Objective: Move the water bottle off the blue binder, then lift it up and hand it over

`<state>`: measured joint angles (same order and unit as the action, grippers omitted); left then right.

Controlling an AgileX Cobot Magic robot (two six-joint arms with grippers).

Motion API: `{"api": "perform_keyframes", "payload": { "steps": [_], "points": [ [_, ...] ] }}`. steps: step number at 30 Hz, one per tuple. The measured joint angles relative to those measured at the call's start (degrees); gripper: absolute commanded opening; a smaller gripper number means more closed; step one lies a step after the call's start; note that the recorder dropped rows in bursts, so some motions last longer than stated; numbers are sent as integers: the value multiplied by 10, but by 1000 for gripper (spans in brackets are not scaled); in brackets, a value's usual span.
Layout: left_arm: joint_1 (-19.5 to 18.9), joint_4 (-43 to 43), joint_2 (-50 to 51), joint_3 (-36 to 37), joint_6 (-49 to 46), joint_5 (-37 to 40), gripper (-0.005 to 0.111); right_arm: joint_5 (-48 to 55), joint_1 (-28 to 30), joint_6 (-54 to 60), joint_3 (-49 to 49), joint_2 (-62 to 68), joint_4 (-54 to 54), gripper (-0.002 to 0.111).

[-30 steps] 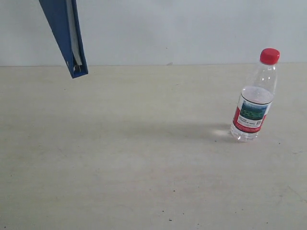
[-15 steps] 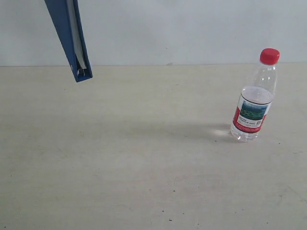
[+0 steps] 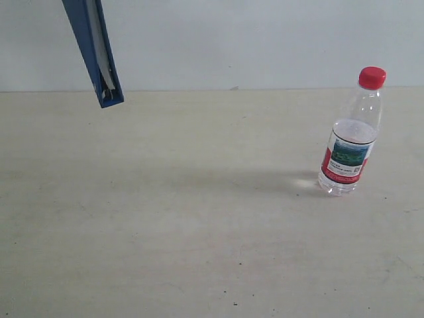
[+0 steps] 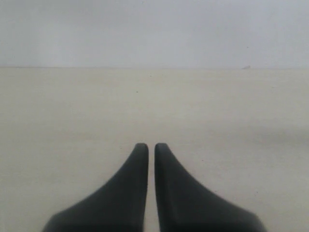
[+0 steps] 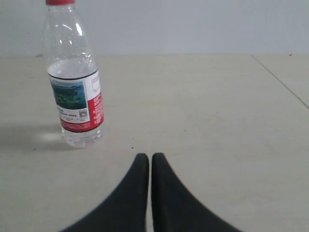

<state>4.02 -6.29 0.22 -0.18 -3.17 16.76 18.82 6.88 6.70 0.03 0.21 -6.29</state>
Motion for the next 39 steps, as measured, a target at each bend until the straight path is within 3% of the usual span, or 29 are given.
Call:
{"api": "perform_keyframes", "payload": {
  "steps": [9, 29, 35, 39],
  "points": [
    [0, 0, 0, 0, 0, 0, 4, 4, 0, -14, 0, 0, 40, 0],
    [0, 0, 0, 0, 1, 2, 4, 4, 0, -19, 0, 0, 16, 0],
    [-60, -42, 0, 0, -42, 21, 4, 4, 0, -19, 0, 0, 16, 0],
    [-50, -56, 0, 0, -56, 25, 4, 4, 0, -19, 0, 0, 16, 0]
  ]
}}
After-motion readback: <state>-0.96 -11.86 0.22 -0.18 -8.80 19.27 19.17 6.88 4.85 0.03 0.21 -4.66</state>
